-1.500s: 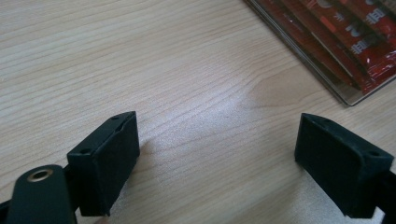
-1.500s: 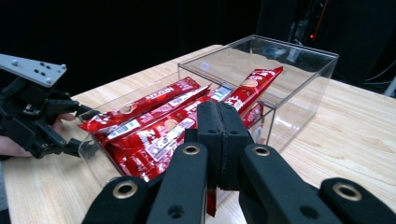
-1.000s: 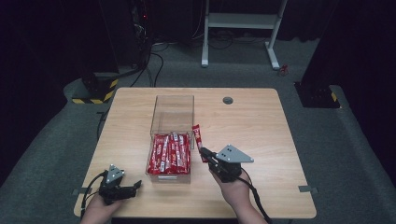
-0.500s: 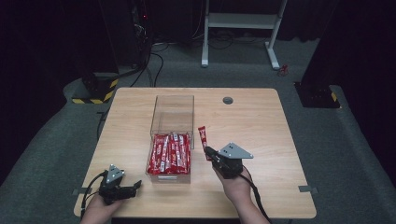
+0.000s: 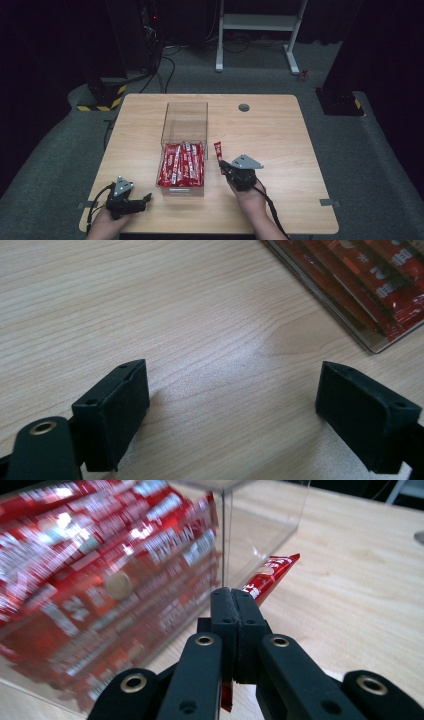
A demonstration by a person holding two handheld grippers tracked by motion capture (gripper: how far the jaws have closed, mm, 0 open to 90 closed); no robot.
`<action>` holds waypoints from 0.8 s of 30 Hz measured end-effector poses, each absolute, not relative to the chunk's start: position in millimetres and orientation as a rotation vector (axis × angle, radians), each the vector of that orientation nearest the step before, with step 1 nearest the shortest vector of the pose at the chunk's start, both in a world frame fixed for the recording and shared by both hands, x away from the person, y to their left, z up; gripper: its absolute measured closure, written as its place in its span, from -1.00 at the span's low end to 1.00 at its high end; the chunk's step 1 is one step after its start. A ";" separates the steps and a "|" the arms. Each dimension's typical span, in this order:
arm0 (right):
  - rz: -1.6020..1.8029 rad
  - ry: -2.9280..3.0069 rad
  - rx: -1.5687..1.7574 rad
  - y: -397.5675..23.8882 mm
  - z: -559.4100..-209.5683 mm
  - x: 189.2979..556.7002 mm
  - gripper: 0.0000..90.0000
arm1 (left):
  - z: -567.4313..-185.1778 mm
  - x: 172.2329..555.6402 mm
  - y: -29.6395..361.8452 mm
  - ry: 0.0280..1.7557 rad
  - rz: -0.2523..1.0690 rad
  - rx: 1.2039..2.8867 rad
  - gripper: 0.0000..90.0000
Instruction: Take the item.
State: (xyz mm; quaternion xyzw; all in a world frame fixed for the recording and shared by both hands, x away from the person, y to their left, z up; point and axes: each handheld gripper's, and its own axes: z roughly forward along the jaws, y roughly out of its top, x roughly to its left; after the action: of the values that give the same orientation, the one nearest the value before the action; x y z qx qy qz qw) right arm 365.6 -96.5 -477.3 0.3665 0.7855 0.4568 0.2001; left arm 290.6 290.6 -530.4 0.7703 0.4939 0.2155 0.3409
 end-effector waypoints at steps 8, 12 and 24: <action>1.189 2.236 1.078 -97.0 -498.5 375.7 0.99 | -530.4 290.6 290.6 1.285 0.560 2.004 -0.68; 1.154 2.238 1.116 -98.8 -506.2 380.1 0.99 | -530.4 290.6 290.6 1.285 0.561 2.004 -0.68; 1.129 2.252 1.172 -99.5 -515.1 384.6 0.84 | -530.3 290.6 290.7 1.285 0.560 2.004 -0.68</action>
State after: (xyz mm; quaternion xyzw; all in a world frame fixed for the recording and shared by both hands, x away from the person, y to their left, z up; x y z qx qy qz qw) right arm 384.6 -99.5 -515.1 0.4147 0.7972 0.3998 0.1806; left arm 290.6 290.7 -530.3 0.7702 0.4940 0.2152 0.3412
